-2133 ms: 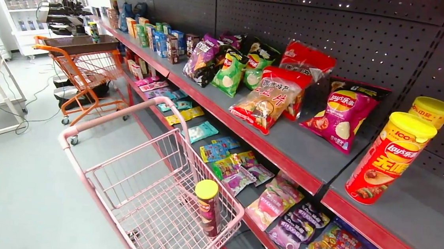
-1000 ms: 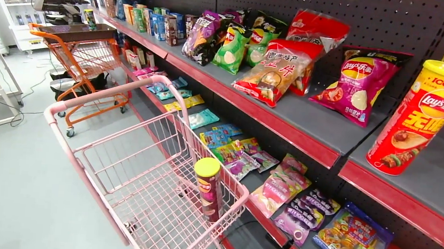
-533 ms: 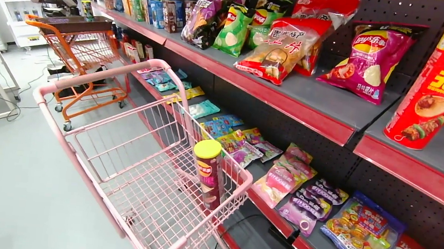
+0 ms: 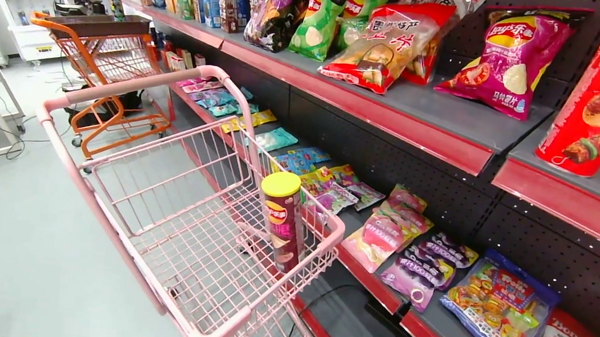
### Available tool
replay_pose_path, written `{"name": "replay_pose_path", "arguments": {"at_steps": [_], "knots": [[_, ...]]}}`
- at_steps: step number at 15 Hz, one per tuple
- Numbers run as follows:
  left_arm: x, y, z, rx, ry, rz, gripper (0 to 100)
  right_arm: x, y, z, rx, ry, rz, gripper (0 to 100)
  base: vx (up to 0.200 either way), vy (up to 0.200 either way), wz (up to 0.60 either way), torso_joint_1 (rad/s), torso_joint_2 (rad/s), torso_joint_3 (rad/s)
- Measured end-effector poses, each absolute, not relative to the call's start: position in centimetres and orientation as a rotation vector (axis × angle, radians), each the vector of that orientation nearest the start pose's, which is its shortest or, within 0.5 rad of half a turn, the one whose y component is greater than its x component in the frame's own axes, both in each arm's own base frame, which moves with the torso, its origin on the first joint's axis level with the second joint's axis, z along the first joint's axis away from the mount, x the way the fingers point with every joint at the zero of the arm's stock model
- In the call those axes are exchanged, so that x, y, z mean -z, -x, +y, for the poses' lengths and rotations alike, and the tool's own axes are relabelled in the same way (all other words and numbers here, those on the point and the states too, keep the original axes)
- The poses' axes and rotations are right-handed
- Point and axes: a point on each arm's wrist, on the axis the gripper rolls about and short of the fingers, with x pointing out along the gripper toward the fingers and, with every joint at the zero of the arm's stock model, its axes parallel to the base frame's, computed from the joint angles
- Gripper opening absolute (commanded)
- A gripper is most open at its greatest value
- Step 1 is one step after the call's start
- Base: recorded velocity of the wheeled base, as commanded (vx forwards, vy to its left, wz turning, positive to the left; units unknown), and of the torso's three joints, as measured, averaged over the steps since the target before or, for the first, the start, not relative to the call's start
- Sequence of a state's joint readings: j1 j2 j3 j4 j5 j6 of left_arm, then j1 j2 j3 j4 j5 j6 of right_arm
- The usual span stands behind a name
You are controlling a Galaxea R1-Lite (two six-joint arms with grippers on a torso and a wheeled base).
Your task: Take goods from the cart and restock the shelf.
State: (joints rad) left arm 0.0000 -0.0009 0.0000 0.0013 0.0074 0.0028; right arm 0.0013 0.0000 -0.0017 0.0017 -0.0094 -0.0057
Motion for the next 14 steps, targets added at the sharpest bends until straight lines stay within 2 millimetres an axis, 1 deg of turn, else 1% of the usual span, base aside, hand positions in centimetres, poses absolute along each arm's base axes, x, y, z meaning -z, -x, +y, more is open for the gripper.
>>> {"name": "replay_pose_path", "arguments": {"at_steps": [2, 4, 5, 7, 8, 9, 11, 12, 13, 14], "knots": [[-7.6, 2.3, 0.0, -0.006, -0.001, -0.002, 100, -7.6, 2.3, 0.0, 0.008, 0.006, 0.0, 100, 0.0, 0.0, 0.0, 0.0, 0.0, 0.0], [-8.3, 2.4, 0.0, 0.005, 0.007, -0.028, 100, -7.6, 2.3, 0.0, 0.008, 0.006, 0.0, 100, 0.0, 0.0, 0.0, 0.0, 0.0, 0.0], [-9.5, 2.6, 0.0, 0.012, 0.031, -0.054, 100, -7.6, 2.3, 0.0, 0.008, 0.006, 0.0, 100, 0.0, 0.0, 0.0, 0.0, 0.0, 0.0], [-13.8, 2.7, 0.1, 0.024, 0.098, -0.097, 100, -7.6, 2.3, 0.0, 0.008, 0.006, 0.001, 100, 0.0, 0.0, 0.0, 0.0, 0.0, 0.0], [-16.2, 2.3, 0.1, 0.028, 0.122, -0.094, 100, -7.6, 2.3, 0.0, 0.009, 0.006, 0.001, 100, 0.0, 0.0, 0.0, 0.0, 0.0, 0.0], [-18.6, 1.2, 0.0, 0.031, 0.133, -0.069, 100, -7.6, 2.3, 0.0, 0.009, 0.005, 0.001, 100, 0.0, 0.0, 0.0, 0.0, 0.0, 0.0], [-22.0, -2.2, -0.1, 0.04, 0.141, 0.004, 100, -7.6, 2.3, 0.0, 0.008, 0.004, 0.002, 100, 0.0, 0.0, 0.0, 0.0, 0.0, 0.0], [-23.3, -4.6, -0.2, 0.058, 0.143, 0.033, 100, -7.6, 2.3, 0.0, 0.009, 0.005, 0.001, 100, 0.0, 0.0, 0.0, 0.0, 0.0, 0.0], [-24.1, -7.0, -0.4, 0.088, 0.143, 0.055, 100, -7.5, 2.3, 0.0, 0.009, 0.005, 0.002, 100, 0.0, 0.0, 0.0, 0.0, 0.0, 0.0], [-24.4, -9.5, -0.6, 0.125, 0.144, 0.076, 100, -7.5, 2.3, 0.0, 0.008, 0.006, 0.002, 100, 0.0, 0.0, 0.0, 0.0, 0.0, 0.0]]}}
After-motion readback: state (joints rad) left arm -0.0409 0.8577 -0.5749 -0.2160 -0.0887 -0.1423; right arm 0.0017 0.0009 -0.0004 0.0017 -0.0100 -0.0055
